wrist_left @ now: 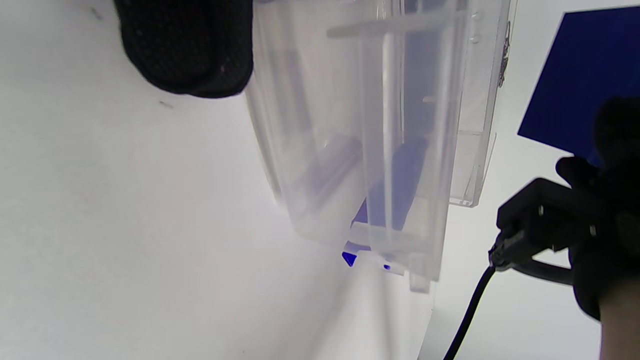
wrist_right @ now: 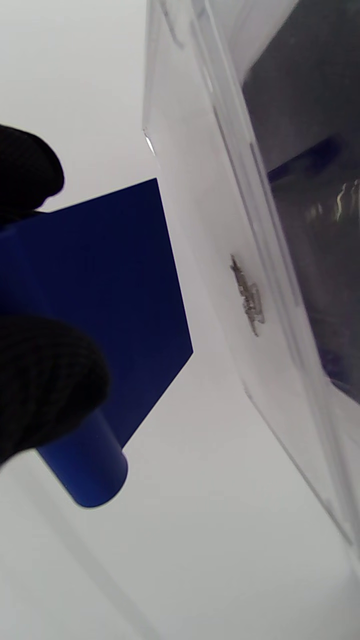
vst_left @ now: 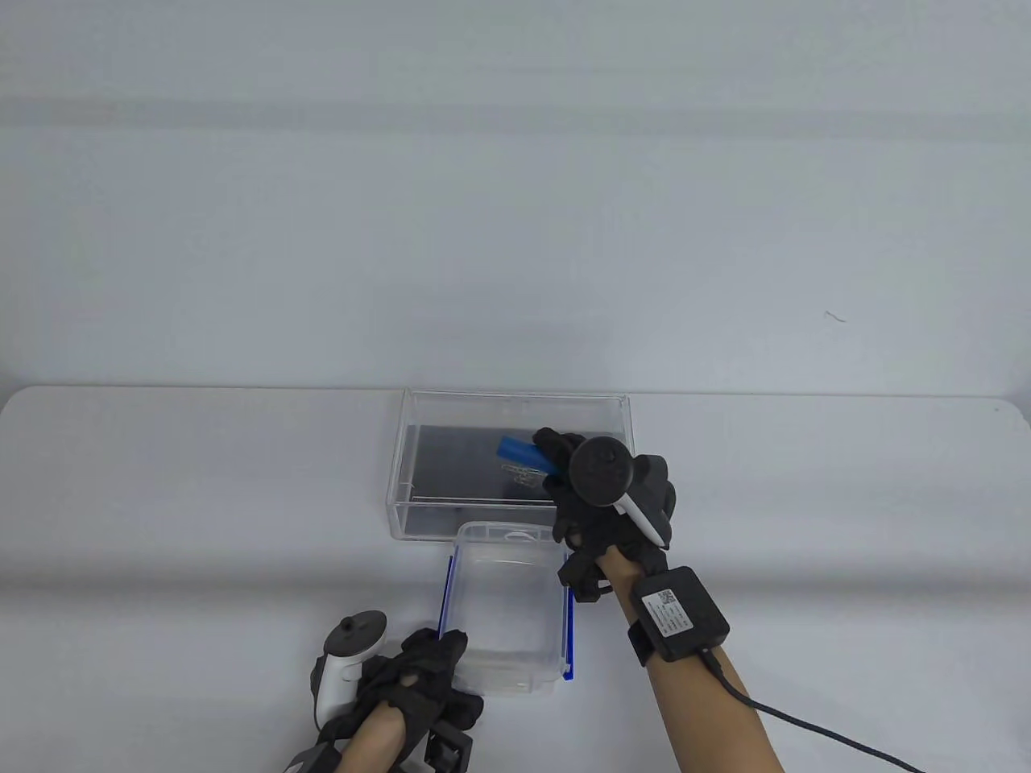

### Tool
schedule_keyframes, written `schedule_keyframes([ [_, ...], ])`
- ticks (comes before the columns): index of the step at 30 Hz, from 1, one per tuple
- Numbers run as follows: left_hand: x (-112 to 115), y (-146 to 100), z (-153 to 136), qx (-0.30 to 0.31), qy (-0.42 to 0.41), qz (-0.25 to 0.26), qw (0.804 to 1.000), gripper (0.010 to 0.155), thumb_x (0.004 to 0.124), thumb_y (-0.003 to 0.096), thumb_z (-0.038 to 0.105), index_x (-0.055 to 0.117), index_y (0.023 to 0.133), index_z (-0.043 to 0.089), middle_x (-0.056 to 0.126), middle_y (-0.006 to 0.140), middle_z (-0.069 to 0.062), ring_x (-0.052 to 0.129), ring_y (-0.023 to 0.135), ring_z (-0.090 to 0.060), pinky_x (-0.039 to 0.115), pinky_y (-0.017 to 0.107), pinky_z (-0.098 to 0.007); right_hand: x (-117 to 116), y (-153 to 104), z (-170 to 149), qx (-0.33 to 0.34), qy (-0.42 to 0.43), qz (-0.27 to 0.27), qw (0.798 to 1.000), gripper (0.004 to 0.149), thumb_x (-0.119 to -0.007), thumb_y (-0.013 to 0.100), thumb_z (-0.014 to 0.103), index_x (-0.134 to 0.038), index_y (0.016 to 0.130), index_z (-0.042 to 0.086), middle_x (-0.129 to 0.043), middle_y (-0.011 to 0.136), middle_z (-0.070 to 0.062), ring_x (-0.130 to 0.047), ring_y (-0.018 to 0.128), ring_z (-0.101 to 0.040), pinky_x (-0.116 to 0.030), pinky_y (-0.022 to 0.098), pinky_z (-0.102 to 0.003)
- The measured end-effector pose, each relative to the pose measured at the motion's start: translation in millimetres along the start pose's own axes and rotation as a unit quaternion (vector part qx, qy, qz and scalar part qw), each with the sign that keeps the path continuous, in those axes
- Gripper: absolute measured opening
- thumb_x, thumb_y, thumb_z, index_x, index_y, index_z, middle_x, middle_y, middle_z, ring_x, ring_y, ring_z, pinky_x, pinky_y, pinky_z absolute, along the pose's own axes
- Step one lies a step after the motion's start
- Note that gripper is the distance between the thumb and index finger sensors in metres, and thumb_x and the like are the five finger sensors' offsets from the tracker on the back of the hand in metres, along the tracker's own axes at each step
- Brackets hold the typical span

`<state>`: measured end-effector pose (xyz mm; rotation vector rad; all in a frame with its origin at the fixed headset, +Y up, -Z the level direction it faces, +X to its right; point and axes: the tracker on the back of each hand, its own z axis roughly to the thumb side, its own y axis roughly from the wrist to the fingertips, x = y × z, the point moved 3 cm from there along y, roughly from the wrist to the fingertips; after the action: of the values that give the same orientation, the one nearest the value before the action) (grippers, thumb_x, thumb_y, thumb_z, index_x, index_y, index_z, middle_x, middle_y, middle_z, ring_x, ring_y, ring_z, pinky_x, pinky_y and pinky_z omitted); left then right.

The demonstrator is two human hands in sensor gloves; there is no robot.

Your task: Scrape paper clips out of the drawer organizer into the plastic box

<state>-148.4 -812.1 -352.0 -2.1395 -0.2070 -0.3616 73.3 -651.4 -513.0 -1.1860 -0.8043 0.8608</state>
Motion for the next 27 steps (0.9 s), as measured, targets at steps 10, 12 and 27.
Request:
schedule_keyframes([
  [10, 3, -2, -1, -0.003, -0.032, -0.013, 0.999, 0.082, 0.049, 0.0513, 0.049, -0.005, 0.094, 0.006, 0.015, 0.097, -0.026, 0.071, 0.08, -0.049, 0.075, 0.056, -0.05, -22, 11, -1, 0.003, -0.061, 0.05, 0.997, 0.064, -0.079, 0.042, 0.028, -0.046, 0.094, 0.042, -0.065, 0.098, 0.007, -0.07, 0.091, -0.025, -0.056, 0.073, -0.051],
  [12, 4, -2, 0, -0.003, -0.032, -0.013, 0.999, 0.082, 0.049, 0.0514, 0.049, -0.006, 0.094, 0.006, 0.014, 0.097, -0.025, 0.07, 0.08, -0.05, 0.074, 0.057, -0.051, -21, 10, -2, 0.007, -0.063, 0.054, 0.997, 0.064, -0.079, 0.041, 0.028, -0.046, 0.094, 0.042, -0.065, 0.098, 0.008, -0.071, 0.091, -0.025, -0.056, 0.073, -0.05],
  [27, 5, -2, -1, -0.004, -0.047, -0.022, 0.999, 0.082, 0.049, 0.0512, 0.051, -0.005, 0.094, 0.006, 0.014, 0.098, -0.025, 0.07, 0.079, -0.051, 0.075, 0.057, -0.05, -13, -19, 15, 0.07, -0.039, 0.116, 0.99, 0.064, -0.077, 0.04, 0.027, -0.046, 0.095, 0.038, -0.065, 0.096, 0.004, -0.07, 0.088, -0.026, -0.056, 0.071, -0.051],
])
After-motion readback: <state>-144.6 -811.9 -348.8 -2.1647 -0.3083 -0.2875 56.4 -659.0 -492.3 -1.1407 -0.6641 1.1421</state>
